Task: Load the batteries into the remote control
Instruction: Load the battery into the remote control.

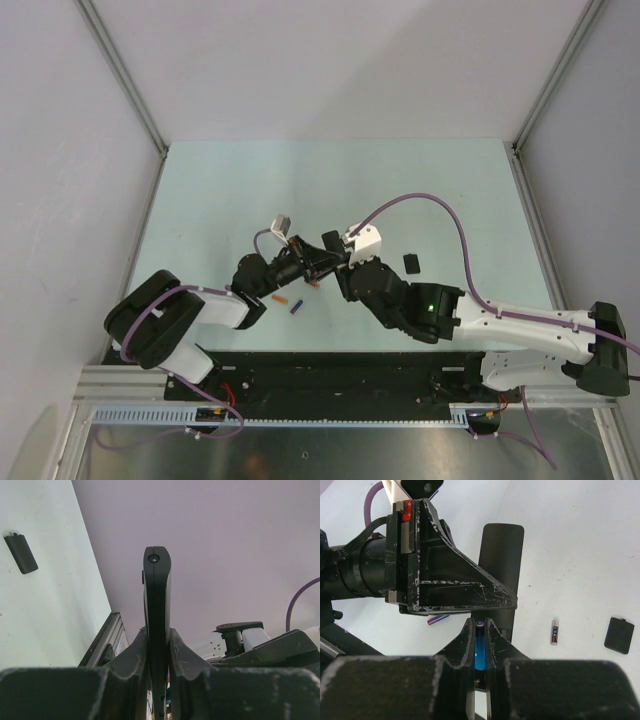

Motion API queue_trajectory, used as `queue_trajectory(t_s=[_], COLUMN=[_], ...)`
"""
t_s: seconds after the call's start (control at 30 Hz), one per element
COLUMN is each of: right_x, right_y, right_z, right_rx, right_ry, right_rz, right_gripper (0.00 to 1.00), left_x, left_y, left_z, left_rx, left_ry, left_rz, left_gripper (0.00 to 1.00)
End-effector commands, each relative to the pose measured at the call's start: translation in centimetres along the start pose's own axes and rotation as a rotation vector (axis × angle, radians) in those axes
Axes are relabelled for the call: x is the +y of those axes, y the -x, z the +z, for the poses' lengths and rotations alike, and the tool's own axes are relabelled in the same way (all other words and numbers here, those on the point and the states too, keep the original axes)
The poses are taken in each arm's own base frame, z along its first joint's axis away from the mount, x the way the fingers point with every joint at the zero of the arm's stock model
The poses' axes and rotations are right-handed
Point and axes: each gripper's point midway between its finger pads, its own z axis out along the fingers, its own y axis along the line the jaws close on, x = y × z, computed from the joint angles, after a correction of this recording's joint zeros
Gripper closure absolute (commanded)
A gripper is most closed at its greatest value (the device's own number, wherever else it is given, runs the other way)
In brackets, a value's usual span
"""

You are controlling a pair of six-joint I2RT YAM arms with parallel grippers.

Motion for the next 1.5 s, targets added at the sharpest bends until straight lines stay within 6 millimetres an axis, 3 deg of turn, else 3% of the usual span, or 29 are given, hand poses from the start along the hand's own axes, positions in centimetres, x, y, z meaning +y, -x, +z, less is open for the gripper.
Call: queue_trajectory(t_s=[0.0, 0.77, 0.97, 1.47], right_x=[0.0, 1.0, 1.4, 2.2], right_y=[1.0, -1.5, -3.2, -4.9], right_z=[0.0, -1.0, -0.5, 0.2], right_rx=[-0.056, 0.053, 0.117, 0.199], right_ry=[-0.028, 0.003, -0.001, 0.001], right_rz=[0.046, 0.131, 0.112, 0.122], right_gripper=[1.00, 1.00, 1.00, 1.00], left_x=[-5.7, -6.5, -7.1, -7.6], left_y=[0.0, 1.3, 1.1, 1.1], left_z=[-0.7, -1.5, -1.5, -2.0], left_rx=[-0.017, -0.127, -0.131, -0.150], left_ry=[-0.218, -0.238, -0.253, -0.267], left_rz=[0.075, 0.148, 0.162, 0.166], left_gripper=[1.00, 1.00, 1.00, 1.00])
